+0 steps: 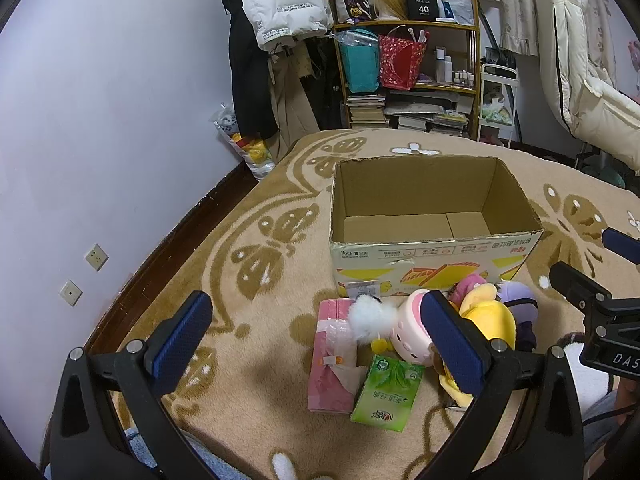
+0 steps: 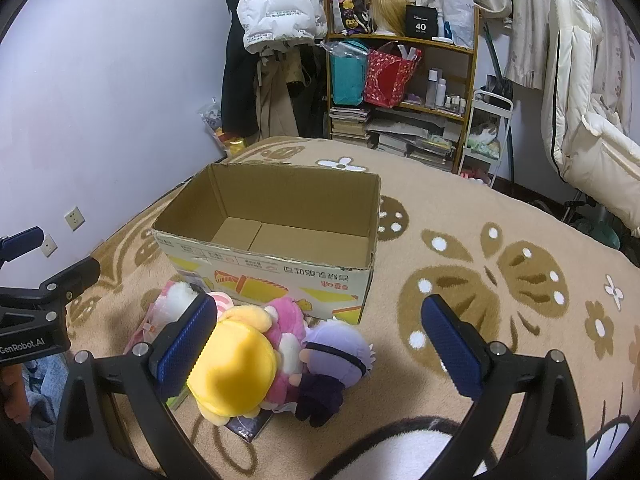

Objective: Organize soft objects

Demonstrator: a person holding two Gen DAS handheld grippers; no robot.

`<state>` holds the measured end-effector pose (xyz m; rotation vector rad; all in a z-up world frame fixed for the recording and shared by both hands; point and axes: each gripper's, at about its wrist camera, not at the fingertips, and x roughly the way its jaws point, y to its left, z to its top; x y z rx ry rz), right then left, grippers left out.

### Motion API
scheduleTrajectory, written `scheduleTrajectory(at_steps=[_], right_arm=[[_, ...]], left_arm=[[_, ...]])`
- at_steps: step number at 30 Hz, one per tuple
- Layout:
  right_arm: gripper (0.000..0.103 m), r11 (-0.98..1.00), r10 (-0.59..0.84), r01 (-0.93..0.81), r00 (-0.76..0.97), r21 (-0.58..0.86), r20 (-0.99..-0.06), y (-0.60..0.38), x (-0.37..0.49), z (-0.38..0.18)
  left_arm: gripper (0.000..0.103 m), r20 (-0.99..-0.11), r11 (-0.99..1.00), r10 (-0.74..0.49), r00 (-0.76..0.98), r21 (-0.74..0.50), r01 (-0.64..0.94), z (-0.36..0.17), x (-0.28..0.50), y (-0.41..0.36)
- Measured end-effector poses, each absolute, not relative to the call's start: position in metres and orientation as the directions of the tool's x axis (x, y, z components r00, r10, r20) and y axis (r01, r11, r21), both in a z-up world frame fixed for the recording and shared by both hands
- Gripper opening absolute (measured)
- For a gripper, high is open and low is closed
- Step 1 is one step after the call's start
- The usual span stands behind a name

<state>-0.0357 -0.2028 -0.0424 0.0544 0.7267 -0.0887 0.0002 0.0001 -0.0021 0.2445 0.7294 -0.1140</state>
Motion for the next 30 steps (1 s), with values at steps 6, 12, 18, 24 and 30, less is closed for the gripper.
scheduleTrajectory(at_steps=[6,12,18,24,30], right_arm=[[0.103,0.995,-0.061,0.099,0.743,0.019,-0.666,-0.2032,-0.0356,-0.0423],[0.103,0.995,-0.062,0.097,0.742,0.017,-0.668,-0.2028,-0.0355,-0.0424],[0.103,0.995,-0.062,0.097,0.741,0.015,-0.668,-0.2026,-0.0354,-0.0428],[0.103,0.995,-0.062,0.096,0.740,0.013,-0.670,-0.2021,-0.0351,-0.0430],[0.103,0.995,-0.064,0.096,0.740,0.012,-0.670,-0.2017,-0.0348,-0.0431]], left_arm=[[0.103,-0.672,0.965,-0.019,0.740,0.181,0.189,-0.0021,0.0003,-0.0002],[0.103,-0.673,0.965,-0.019,0.739,0.181,0.189,-0.0026,-0.0002,-0.0004],[0.103,-0.674,0.965,-0.020,0.738,0.179,0.190,-0.0029,0.0000,-0.0008],[0.103,-0.676,0.965,-0.021,0.737,0.179,0.192,-0.0030,-0.0004,-0.0011],[0.103,-0.677,0.965,-0.020,0.736,0.180,0.192,-0.0040,-0.0004,-0.0016]])
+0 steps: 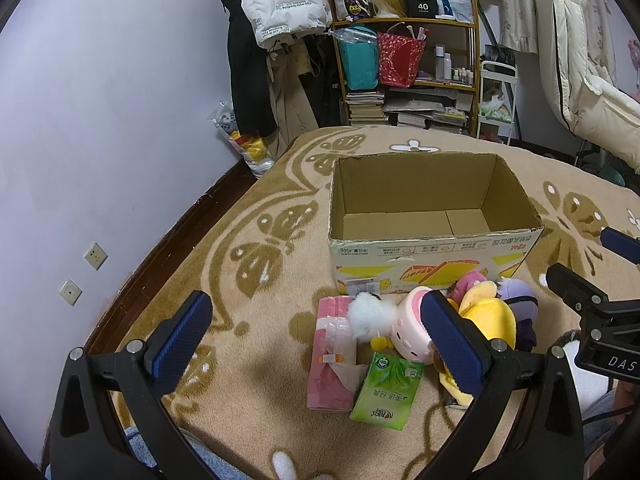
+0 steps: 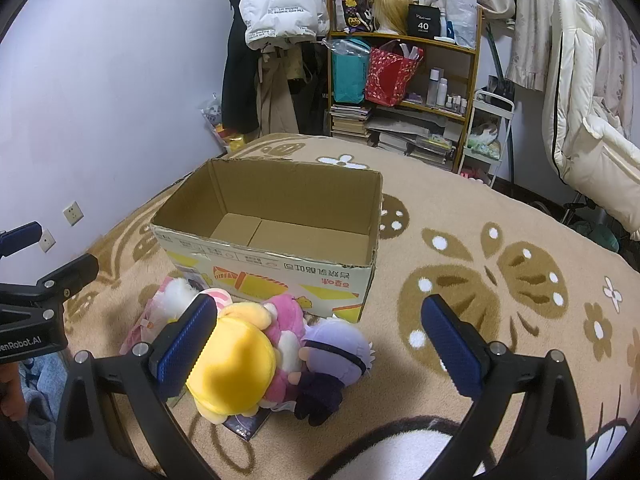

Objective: Organize soft objects

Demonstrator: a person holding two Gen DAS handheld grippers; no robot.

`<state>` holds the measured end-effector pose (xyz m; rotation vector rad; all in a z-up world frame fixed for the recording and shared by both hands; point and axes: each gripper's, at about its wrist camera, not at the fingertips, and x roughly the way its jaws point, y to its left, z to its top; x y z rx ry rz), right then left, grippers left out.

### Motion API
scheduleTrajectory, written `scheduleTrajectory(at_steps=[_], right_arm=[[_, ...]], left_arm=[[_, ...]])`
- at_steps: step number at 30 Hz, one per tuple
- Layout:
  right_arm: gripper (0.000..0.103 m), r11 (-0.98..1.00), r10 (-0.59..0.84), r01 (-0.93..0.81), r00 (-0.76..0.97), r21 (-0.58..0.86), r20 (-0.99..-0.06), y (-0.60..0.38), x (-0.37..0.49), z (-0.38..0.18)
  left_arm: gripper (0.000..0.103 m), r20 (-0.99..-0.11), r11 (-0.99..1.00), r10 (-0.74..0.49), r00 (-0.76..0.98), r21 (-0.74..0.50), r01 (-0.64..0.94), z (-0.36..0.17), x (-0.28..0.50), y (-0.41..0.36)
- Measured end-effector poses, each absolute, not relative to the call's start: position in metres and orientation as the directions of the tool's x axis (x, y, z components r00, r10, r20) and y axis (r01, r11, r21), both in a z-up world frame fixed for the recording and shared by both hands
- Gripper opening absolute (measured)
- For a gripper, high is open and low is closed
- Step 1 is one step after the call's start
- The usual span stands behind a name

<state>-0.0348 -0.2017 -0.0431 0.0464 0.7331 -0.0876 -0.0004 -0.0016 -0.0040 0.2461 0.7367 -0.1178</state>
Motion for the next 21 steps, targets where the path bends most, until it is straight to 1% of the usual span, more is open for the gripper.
scheduleTrajectory(at_steps=[21], right_arm=[[0.103,0.996,-0.044,0.082,0.733,0.024,-0.679,-0.2027,-0.0365,-0.0467]], left_arm=[[0.103,-0.690,0.968,-0.006,0.724,0.177,0.176,-0.0093,0.0031,0.0012]])
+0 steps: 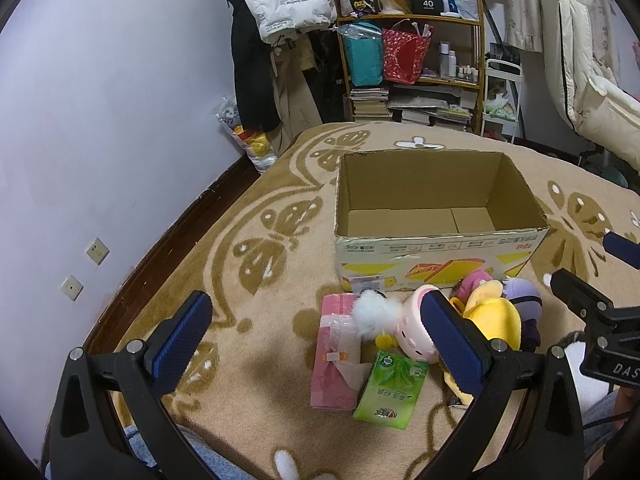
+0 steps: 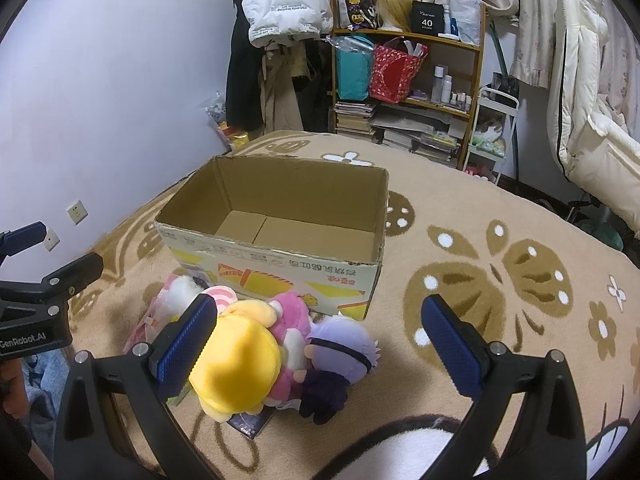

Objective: Organize soft objects
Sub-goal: 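Lower the left tool to the pink tissue pack while the right tool reaches the yellow plush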

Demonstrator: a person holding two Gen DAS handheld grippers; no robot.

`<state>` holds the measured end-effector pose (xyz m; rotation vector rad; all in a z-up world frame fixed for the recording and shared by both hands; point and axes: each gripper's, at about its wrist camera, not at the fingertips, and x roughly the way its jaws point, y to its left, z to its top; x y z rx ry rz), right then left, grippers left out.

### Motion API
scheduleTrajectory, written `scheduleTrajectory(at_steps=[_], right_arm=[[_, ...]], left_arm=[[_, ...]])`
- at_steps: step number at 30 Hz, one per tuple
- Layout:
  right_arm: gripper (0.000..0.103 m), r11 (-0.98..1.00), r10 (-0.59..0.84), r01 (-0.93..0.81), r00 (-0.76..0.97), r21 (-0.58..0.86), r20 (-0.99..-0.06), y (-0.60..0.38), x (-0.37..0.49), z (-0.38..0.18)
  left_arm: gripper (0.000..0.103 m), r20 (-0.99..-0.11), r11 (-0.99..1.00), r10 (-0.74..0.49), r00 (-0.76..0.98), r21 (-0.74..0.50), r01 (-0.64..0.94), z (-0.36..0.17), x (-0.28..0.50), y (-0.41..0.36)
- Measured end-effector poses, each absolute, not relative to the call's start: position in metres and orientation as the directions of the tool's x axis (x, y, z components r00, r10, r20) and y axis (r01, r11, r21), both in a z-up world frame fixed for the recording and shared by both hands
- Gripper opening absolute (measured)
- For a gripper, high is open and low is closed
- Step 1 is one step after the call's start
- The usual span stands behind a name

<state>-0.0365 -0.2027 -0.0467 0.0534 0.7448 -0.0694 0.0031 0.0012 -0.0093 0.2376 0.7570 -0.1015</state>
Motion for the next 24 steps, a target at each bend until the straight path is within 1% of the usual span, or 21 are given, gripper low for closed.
scheduleTrajectory(at_steps=[12,16,24], right_arm=[[0.103,0.999,-0.019,0.041,0.708,0.015,-0.706,-0.192,-0.029,-0.052],[0.103,0.999,0.002,0.030,0.694,0.032,-0.720,-0.189,-0.025,-0.056],[0.103,0.997,0.053,0.005,0.650,0.075,-0.758,-0.176,-0.006,-0.075]], left_arm=[[0.103,-0.753,0.978,0.016,0.658,0.149,0.147,-0.019,0.022,0.012],[0.103,-0.775,0.980,0.025,0.632,0.145,0.139,-0.025,0.033,0.012],[0.103,-0.826,0.974,0.078,0.558,0.182,0.133,-0.051,0.051,0.011]])
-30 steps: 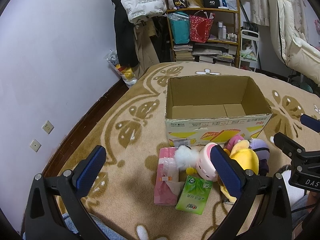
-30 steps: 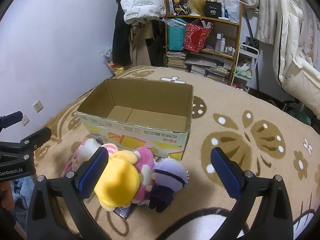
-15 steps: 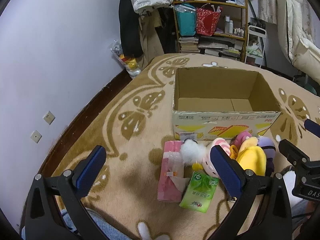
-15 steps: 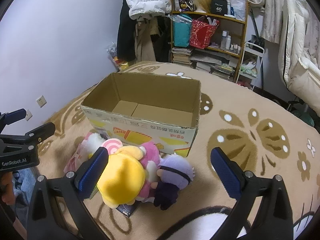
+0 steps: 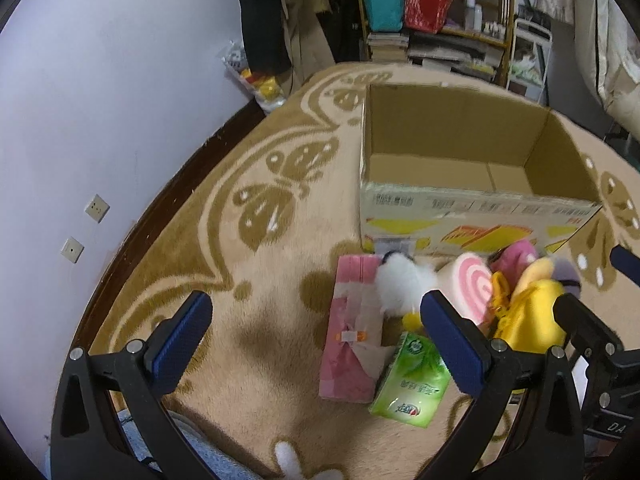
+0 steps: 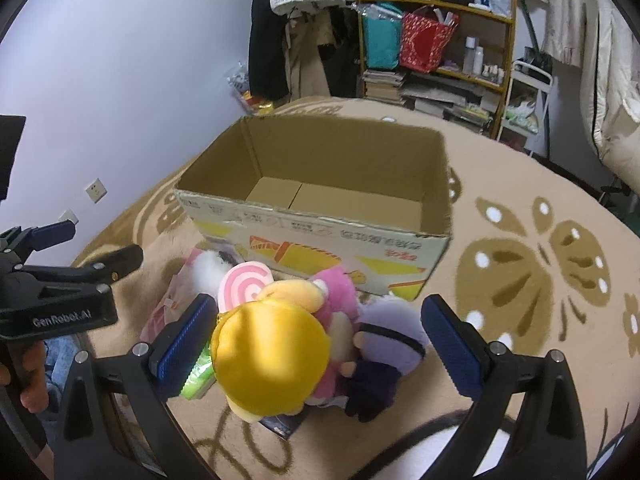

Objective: Organize soft objects
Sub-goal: 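Lower the left tool to the pink tissue pack while the right tool reaches the yellow plush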

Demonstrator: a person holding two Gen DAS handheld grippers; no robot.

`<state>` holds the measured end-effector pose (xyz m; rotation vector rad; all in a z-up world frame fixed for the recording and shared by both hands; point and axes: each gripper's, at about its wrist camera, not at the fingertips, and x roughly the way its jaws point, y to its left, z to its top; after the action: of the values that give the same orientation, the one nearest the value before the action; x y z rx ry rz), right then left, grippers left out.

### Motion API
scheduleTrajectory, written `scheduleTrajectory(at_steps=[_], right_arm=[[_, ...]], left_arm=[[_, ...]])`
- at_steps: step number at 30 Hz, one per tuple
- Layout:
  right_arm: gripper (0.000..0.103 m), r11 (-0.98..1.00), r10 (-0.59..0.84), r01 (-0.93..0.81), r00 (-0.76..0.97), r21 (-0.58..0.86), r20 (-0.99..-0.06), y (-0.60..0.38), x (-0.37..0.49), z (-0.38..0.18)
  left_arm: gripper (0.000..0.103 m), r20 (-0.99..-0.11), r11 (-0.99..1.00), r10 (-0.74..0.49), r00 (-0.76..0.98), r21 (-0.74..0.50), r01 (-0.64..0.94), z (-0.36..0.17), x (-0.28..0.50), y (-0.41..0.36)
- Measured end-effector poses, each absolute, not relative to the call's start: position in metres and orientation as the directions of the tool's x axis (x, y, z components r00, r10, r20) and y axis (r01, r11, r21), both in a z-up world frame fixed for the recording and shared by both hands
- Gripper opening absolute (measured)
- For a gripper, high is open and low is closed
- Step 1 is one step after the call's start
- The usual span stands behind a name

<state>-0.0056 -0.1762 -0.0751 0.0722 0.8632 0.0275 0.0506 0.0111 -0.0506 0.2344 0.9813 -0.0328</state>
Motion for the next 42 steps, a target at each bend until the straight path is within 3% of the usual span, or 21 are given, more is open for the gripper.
scheduleTrajectory(at_steps=[27,35,42], right_arm=[[0.103,0.989,0.135,-0.122,0.557,0.080,-0.820,-0.152,0.005,-0.107],[0.096,0.986,0.148,-0.142,0.523,0.085,-0.839,-0.145,0.010,-0.118],[0.082,0.985,0.153,-0.150,0.525,0.086,-0.837,-0.141,0.015,-0.122]], left_arm=[[0.103,-0.925,0.969,0.153,0.347,0.210,0.132,-0.130,0.080,0.018],[0.103,-0.925,0.958,0.172,0.340,0.237,0.161,-0.145,0.084,0.012],[0.103,-0.922,0.950,0.188,0.338,0.258,0.174,-0.155,0.084,0.010]])
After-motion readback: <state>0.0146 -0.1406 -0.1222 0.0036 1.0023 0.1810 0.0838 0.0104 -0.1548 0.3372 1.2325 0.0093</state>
